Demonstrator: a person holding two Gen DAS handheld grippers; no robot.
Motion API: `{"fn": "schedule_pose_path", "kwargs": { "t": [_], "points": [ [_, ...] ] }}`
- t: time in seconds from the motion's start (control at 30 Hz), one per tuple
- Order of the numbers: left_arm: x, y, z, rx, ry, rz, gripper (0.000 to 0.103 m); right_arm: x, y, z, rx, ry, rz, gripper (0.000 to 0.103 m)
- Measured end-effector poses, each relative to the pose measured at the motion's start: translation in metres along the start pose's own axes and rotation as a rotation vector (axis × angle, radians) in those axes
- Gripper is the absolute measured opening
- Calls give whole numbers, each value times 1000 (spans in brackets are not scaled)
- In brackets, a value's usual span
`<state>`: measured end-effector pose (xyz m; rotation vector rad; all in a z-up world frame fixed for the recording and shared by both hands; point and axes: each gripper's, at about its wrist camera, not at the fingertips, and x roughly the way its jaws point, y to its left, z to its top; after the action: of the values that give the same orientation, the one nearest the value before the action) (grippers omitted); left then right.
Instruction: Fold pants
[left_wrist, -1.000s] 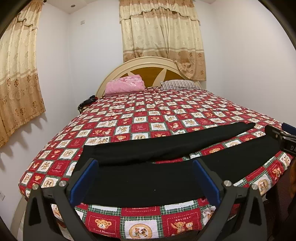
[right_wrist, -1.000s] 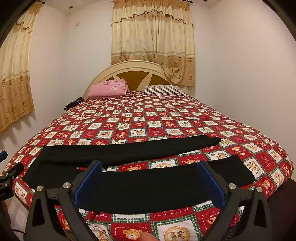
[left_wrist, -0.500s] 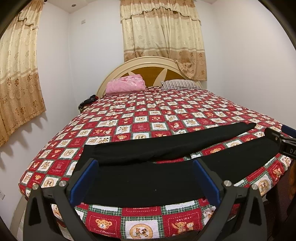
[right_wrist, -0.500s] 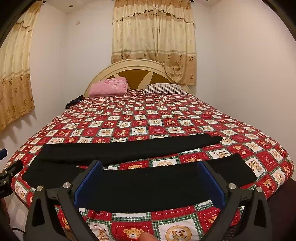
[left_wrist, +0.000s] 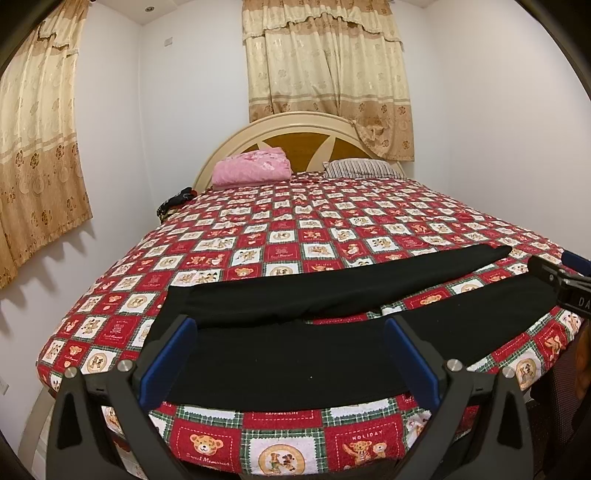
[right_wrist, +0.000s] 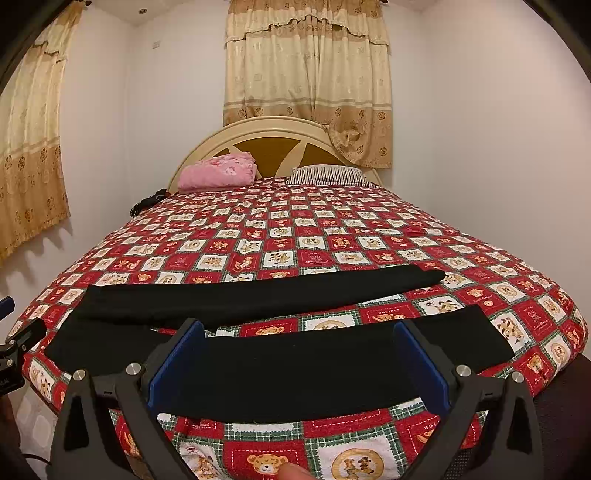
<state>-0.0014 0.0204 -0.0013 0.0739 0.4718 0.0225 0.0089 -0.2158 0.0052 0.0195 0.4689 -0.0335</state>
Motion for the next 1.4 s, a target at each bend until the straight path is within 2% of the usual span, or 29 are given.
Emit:
{"fn": "schedule_pose_path", "kwargs": {
  "t": [0.83,1.4],
  "points": [
    [5,6,-8,-6,7,3,103,2,1,-2,-3,8,0,102],
    [23,10,-17,-27,53,4,103,20,-1,-10,-17,39,-16,102]
  ]
}}
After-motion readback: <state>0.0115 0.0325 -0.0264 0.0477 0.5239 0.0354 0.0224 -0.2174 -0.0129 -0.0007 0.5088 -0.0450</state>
